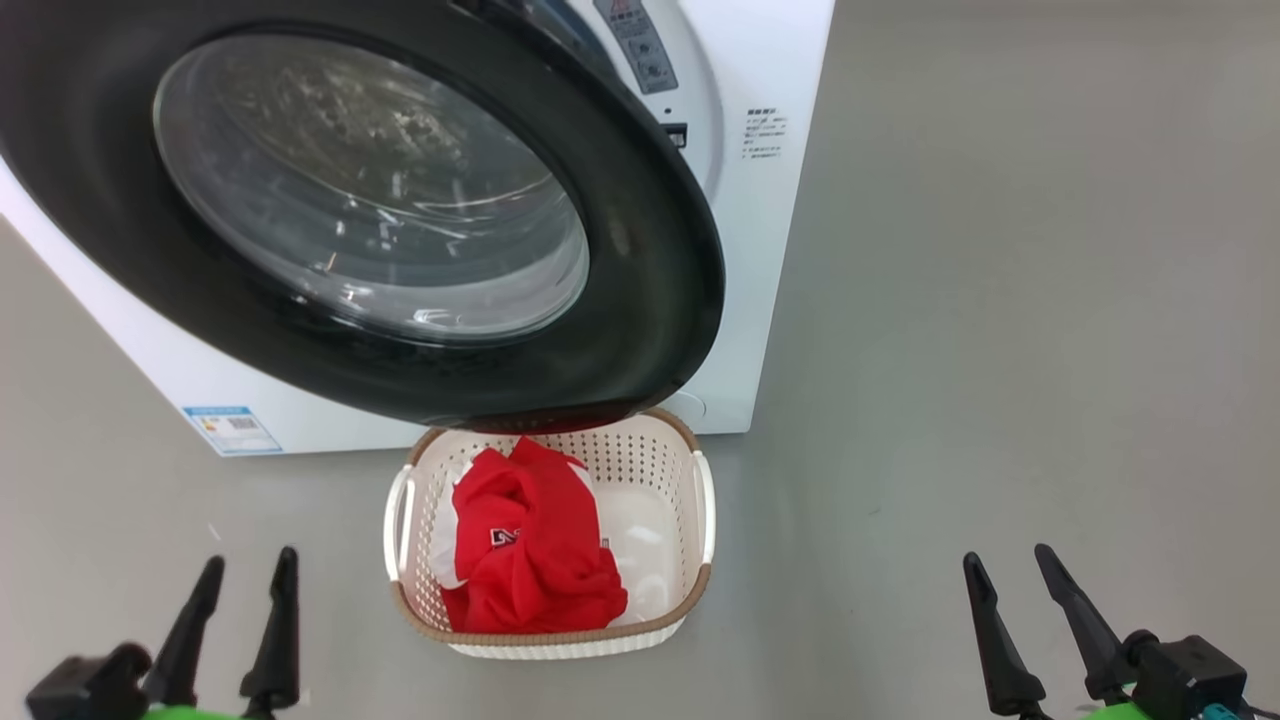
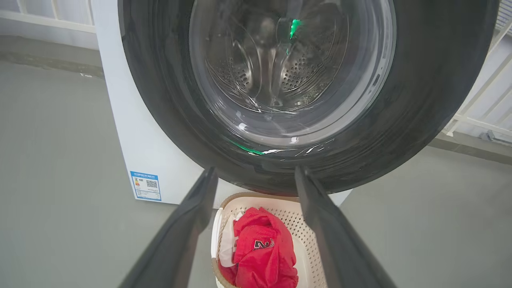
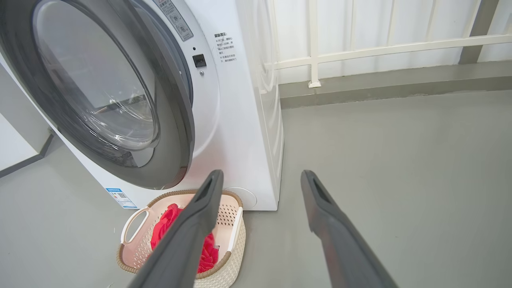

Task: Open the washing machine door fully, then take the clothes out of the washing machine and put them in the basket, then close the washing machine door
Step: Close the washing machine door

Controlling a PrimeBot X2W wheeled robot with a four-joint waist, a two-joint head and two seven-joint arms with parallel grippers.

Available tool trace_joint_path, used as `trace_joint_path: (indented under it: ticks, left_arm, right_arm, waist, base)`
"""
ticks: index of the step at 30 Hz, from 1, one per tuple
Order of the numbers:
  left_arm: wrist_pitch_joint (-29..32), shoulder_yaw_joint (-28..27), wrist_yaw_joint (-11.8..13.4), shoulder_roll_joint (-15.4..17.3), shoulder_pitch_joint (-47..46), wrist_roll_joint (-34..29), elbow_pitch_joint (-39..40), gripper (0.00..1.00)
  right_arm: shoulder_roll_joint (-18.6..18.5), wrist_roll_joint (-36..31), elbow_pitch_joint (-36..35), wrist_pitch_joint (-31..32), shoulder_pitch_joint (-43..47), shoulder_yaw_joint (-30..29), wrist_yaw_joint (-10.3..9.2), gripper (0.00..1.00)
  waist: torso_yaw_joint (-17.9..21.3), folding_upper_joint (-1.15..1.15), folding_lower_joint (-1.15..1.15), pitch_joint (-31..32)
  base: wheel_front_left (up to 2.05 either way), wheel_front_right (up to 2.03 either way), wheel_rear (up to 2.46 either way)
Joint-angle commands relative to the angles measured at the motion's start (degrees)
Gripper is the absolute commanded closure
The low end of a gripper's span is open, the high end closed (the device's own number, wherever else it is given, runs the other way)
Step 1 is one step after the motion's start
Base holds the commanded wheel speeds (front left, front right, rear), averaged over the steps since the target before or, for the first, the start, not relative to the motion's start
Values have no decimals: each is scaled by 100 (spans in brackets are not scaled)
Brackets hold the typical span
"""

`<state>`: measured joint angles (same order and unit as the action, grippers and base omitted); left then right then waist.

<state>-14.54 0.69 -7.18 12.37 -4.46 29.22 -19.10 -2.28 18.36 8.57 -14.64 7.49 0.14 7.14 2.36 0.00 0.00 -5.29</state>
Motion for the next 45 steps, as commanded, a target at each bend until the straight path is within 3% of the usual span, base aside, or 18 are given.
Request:
trace_joint_path:
  ticks: [1,12,19,32,33,34,37,45]
  left_arm:
    - [-46,-298,-31,83,10,-108,198,0]
    - [-46,-850,-31,-207,727,-903,866,0]
    - [-46,-942,-31,-397,889,-1063,941,0]
    - [-46,-893,-31,-454,885,-1142,990,0]
    - [-46,-868,-31,-466,876,-1147,992,0]
    - [-46,-838,-31,-482,865,-1149,992,0]
    - [-46,-739,-31,-540,829,-1140,1007,0]
    - [-46,-463,-31,-681,646,-1078,986,0]
  right_arm:
    - [-60,-13,-146,-36,-39,93,35,0]
    - [-60,-22,-218,-36,137,-29,35,0]
    - [-60,9,-252,-36,208,-59,35,0]
    - [-60,6,-257,-36,153,-71,35,0]
    - [-60,24,-261,-36,149,-66,35,8]
    - [-60,37,-262,-36,145,-55,35,50]
    - [-60,76,-244,-36,81,12,35,100]
    - [-60,226,-64,-36,-794,451,35,100]
  waist:
    - [32,0,0,46]
    - [63,0,0,231]
    - [15,0,0,223]
    - [-63,0,0,221]
    - [-93,0,0,219]
    - [-128,0,0,217]
    - [-249,0,0,197]
    - [-617,0,0,9]
  base:
    - [0,0,0]
    - [0,0,0]
    - [0,0,0]
    - [0,0,0]
    - [0,0,0]
    - [0,0,0]
    - [0,0,0]
    - [0,0,0]
